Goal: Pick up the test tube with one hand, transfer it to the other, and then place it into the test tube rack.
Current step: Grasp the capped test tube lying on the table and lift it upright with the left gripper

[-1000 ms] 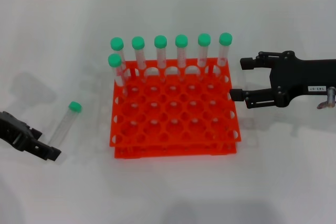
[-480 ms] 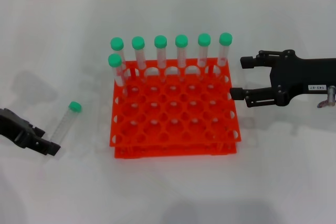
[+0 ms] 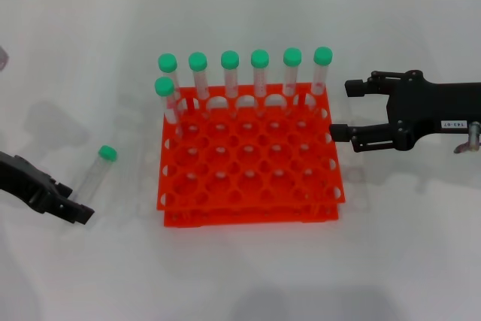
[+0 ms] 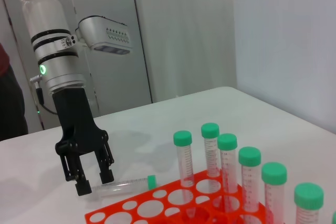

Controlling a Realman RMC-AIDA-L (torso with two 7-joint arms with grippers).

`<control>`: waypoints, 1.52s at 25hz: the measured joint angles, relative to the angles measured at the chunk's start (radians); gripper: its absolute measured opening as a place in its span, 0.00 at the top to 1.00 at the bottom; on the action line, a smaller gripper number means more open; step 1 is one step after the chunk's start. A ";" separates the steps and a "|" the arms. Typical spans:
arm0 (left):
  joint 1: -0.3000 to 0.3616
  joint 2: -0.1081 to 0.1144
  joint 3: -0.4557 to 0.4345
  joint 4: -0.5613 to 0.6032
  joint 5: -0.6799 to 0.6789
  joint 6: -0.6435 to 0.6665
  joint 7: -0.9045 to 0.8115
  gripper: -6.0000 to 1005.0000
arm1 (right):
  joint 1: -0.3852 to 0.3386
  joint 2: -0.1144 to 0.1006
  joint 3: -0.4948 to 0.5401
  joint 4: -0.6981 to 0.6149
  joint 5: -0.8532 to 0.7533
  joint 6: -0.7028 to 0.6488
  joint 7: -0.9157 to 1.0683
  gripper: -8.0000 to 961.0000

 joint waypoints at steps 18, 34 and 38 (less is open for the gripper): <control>-0.008 0.003 0.027 -0.037 0.000 -0.015 0.001 0.41 | 0.001 0.002 0.004 0.000 0.007 0.000 0.000 0.13; -0.007 0.001 0.026 -0.038 0.018 -0.021 -0.004 0.48 | -0.002 0.002 0.005 0.000 0.013 0.000 -0.003 0.13; -0.009 0.000 0.026 -0.038 0.021 -0.031 -0.007 0.48 | -0.002 0.002 0.006 0.000 0.014 0.000 -0.003 0.13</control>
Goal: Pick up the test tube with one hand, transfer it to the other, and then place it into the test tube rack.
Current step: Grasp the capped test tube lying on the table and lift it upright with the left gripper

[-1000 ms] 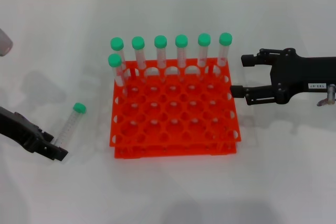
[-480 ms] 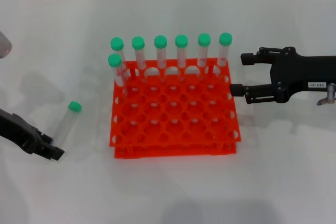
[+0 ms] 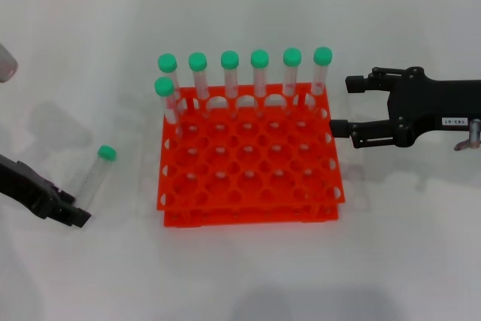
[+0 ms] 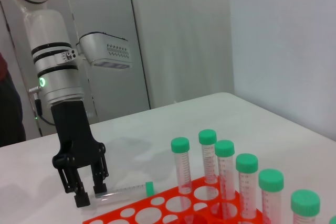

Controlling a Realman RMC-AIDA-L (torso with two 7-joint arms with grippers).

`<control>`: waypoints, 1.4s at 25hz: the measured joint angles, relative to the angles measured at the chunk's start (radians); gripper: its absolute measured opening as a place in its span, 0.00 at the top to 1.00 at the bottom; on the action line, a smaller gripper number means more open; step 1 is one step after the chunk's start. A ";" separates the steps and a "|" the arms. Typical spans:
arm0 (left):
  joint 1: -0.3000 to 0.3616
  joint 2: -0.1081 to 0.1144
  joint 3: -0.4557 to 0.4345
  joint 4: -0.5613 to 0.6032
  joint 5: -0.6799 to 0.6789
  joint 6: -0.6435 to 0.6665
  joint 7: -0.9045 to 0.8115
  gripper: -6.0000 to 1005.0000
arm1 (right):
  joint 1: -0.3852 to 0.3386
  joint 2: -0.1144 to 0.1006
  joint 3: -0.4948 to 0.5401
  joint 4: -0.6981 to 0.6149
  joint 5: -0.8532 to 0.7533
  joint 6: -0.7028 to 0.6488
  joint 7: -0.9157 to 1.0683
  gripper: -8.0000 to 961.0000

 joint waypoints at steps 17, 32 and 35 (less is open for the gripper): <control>-0.002 0.002 0.000 0.000 0.007 -0.032 -0.010 0.57 | 0.003 0.000 0.000 0.000 0.000 0.011 0.000 0.13; -0.010 0.004 0.000 0.000 0.007 -0.039 -0.018 0.74 | 0.003 0.000 0.000 -0.005 0.000 0.013 0.000 0.13; -0.010 0.005 0.000 0.000 0.007 -0.040 -0.019 0.78 | 0.003 0.000 0.000 -0.005 0.000 0.013 0.000 0.13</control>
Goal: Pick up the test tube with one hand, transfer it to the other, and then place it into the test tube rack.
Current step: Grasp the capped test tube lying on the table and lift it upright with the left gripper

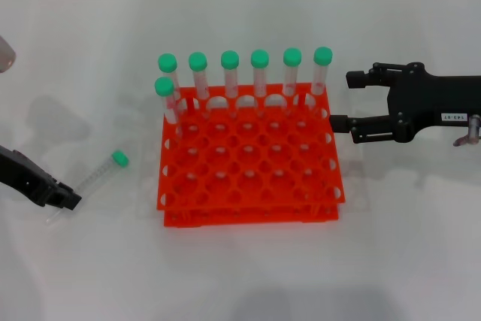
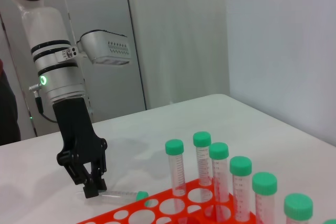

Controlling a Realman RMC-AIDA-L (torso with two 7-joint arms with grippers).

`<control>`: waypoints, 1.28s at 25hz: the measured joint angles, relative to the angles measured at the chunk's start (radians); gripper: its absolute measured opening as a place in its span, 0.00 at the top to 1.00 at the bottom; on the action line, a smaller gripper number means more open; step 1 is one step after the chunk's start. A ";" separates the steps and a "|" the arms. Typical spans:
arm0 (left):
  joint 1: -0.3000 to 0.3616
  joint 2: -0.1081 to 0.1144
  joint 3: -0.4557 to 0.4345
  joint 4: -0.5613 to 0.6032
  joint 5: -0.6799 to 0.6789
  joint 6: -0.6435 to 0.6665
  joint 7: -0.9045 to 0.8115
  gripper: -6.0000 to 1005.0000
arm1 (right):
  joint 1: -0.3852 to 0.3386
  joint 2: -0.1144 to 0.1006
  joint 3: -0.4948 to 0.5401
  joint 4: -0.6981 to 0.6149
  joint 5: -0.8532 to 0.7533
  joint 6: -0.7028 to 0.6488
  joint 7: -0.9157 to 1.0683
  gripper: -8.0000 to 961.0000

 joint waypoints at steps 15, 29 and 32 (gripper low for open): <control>0.005 -0.004 0.003 0.000 0.007 -0.012 0.000 0.81 | 0.000 0.000 0.000 -0.002 0.007 0.001 -0.001 0.13; 0.002 -0.005 0.000 -0.002 0.014 -0.022 0.002 0.81 | 0.000 0.000 0.000 -0.003 0.011 0.002 -0.002 0.13; 0.001 -0.004 -0.007 -0.002 0.004 -0.024 0.004 0.81 | 0.000 0.000 0.000 -0.003 0.011 0.009 -0.002 0.13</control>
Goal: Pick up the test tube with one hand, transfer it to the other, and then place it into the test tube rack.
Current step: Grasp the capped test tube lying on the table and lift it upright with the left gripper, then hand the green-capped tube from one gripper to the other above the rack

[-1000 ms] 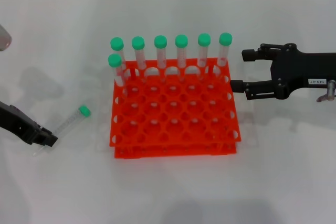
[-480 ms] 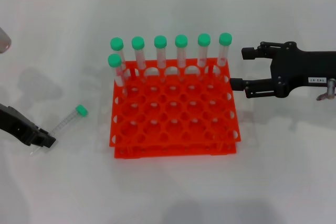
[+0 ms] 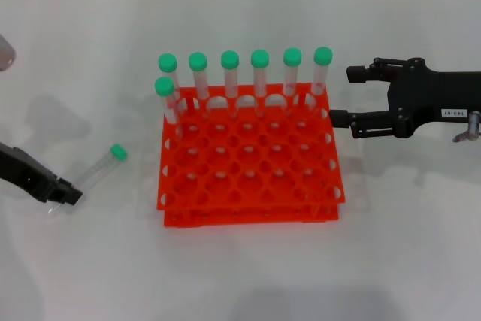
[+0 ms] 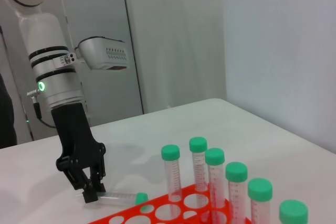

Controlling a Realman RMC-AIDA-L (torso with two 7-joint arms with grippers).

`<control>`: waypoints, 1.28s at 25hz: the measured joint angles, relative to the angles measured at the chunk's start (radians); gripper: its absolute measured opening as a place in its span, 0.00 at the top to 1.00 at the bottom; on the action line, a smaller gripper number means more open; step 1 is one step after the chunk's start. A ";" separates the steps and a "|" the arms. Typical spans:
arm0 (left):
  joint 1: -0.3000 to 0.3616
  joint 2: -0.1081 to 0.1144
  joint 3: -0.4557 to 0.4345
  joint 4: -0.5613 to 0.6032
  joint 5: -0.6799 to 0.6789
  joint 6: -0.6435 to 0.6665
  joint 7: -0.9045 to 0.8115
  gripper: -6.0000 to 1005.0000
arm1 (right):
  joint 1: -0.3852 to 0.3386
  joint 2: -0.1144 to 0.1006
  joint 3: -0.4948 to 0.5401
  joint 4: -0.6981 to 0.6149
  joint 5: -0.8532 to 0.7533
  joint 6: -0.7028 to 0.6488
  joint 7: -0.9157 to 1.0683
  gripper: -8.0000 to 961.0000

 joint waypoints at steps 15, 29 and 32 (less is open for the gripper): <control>0.071 0.026 -0.165 0.121 -0.379 -0.020 0.150 0.81 | -0.010 -0.002 0.004 0.006 0.026 0.007 0.000 0.13; -0.020 0.003 -0.171 -0.062 -0.742 -0.169 0.396 0.81 | -0.002 -0.001 0.005 0.007 0.028 0.015 0.000 0.13; -0.059 -0.014 -0.171 -0.111 -0.765 -0.204 0.450 0.81 | 0.001 -0.001 0.005 0.002 0.028 0.016 0.000 0.13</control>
